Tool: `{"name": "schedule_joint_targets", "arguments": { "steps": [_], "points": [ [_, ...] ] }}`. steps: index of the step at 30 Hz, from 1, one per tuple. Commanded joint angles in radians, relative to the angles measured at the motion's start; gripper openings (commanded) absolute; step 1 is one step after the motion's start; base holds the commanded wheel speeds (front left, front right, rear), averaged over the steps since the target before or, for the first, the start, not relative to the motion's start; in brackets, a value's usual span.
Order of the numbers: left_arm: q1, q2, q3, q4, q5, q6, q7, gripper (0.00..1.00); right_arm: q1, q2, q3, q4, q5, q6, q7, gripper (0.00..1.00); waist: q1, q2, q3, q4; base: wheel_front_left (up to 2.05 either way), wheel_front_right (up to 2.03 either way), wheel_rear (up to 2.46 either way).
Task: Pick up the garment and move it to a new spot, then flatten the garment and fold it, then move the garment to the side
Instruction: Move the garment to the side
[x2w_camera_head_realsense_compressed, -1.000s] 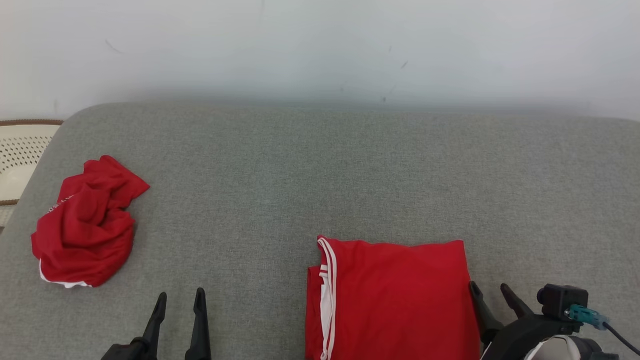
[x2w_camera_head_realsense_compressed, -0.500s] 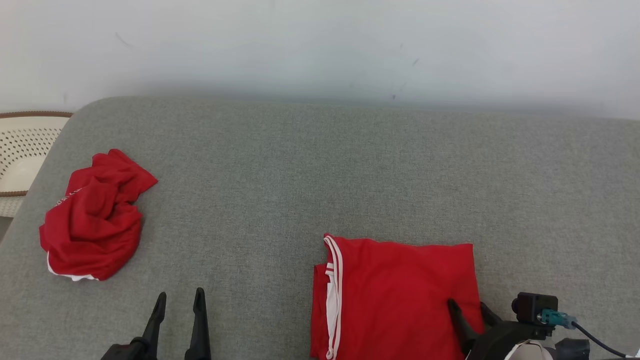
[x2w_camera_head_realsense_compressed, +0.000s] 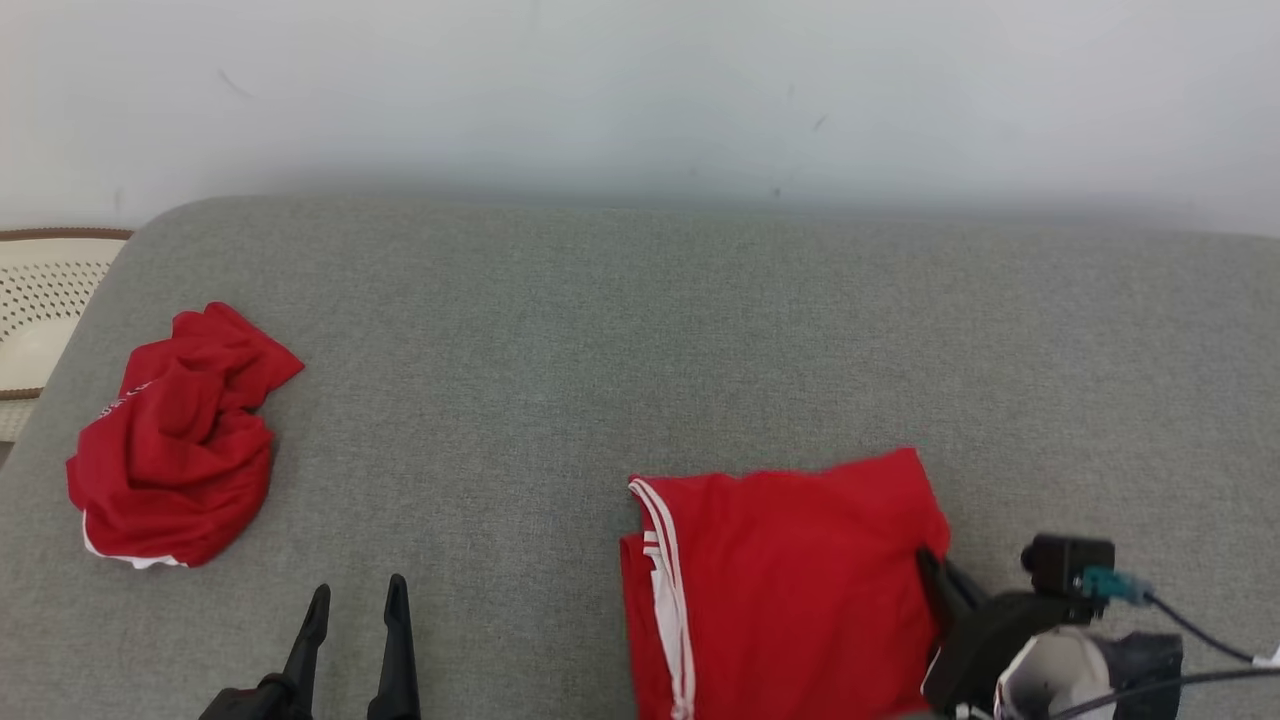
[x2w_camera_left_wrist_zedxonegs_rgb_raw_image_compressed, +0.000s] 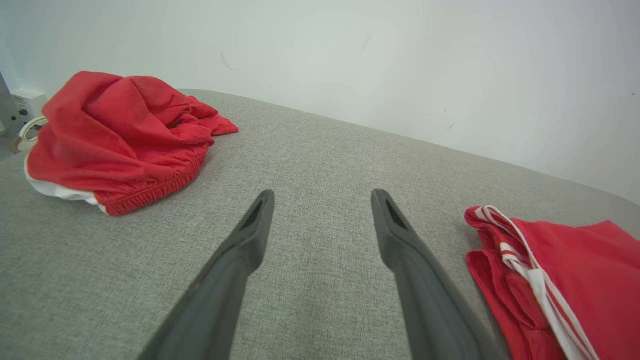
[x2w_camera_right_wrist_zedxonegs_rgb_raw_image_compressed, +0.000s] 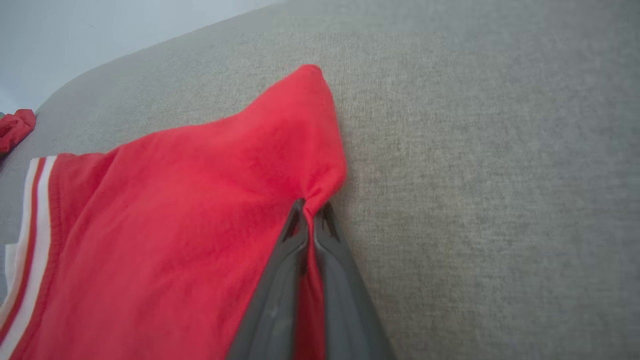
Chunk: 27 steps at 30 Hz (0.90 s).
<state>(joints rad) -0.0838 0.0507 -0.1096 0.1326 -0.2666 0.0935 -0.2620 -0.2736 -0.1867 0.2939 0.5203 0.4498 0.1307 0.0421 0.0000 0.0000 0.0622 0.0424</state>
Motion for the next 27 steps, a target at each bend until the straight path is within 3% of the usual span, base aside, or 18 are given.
{"name": "schedule_joint_targets", "arguments": {
  "steps": [1,10,27],
  "points": [
    [0.003,0.000,0.001,-0.001,-0.004,0.001,-0.005,1.00,-0.020,-0.013,0.003,-0.007,0.007,0.000,-0.009,0.00,0.0000,0.0000,0.003,-0.003,0.00,0.00,0.00],
    [-0.024,0.000,0.000,-0.037,0.006,-0.001,-0.005,1.00,-0.195,-0.110,0.033,-0.029,0.030,0.000,0.014,0.00,0.0000,0.0000,0.045,-0.015,0.00,0.00,0.00],
    [-0.102,0.001,0.046,-0.204,0.069,0.014,-0.005,1.00,-0.537,-0.380,0.094,0.036,0.092,0.000,0.020,0.00,0.0000,0.0000,0.269,-0.059,0.00,0.00,0.00]
  ]
}}
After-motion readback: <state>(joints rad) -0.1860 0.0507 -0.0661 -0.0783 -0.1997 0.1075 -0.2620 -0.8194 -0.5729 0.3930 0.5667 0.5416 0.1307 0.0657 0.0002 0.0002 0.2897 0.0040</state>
